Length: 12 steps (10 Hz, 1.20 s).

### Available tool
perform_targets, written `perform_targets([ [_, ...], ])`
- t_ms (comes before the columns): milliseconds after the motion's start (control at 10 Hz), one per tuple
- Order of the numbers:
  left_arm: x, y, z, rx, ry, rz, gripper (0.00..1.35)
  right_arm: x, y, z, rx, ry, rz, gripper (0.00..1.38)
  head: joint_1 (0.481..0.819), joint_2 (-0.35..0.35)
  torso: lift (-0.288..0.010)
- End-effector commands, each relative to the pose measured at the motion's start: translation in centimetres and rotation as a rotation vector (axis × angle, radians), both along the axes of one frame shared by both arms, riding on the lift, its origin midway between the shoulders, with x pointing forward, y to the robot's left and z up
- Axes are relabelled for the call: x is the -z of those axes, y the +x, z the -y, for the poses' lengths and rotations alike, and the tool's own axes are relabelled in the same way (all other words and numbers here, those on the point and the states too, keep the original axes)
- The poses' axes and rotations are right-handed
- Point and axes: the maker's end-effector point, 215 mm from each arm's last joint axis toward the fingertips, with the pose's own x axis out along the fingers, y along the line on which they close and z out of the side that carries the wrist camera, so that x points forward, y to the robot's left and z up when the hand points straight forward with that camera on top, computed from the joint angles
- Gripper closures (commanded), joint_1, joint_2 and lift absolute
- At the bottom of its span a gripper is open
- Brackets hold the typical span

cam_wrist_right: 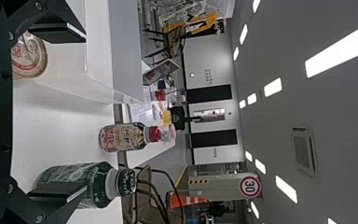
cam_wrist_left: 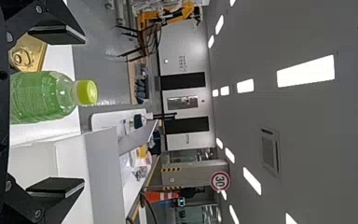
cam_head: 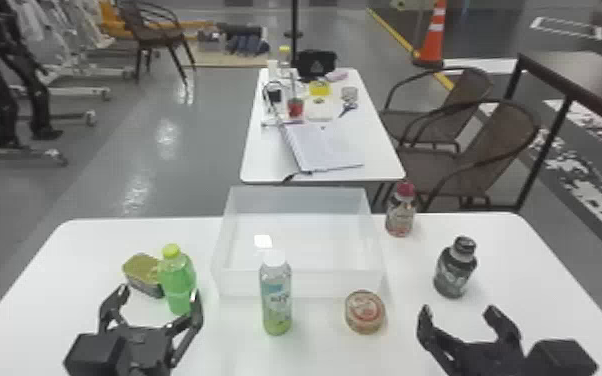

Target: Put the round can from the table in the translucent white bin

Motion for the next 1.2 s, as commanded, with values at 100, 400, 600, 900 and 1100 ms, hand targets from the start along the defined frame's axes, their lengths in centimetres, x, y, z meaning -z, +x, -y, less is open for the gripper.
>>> perform_targets([
  [100,0.0,0.0,0.0,-0.001,-0.003,-0.001,0.21,0.4,0.0,0.0,0.002,0.026,-0.01,0.18,0.549,0.0,-0.1],
  [400,-0.2,0.1,0.1,0.0,-0.003,0.003,0.21,0.4,-0.1,0.0,0.002,0.028,-0.01,0.18,0.549,0.0,-0.1],
  [600,-0.2,0.1,0.1,0.0,-0.003,0.005,0.21,0.5,-0.1,0.0,0.003,0.034,-0.013,0.18,0.549,0.0,-0.1],
  [900,-0.2,0.2,0.2,0.002,-0.004,0.003,0.21,0.9,0.4,-0.1,-0.025,0.011,-0.084,0.18,0.549,0.0,-0.1],
  [1100,-0.2,0.2,0.3,0.003,-0.004,0.002,0.21,2.1,1.3,-1.1,-0.083,0.031,-0.147,0.18,0.549,0.0,-0.1],
])
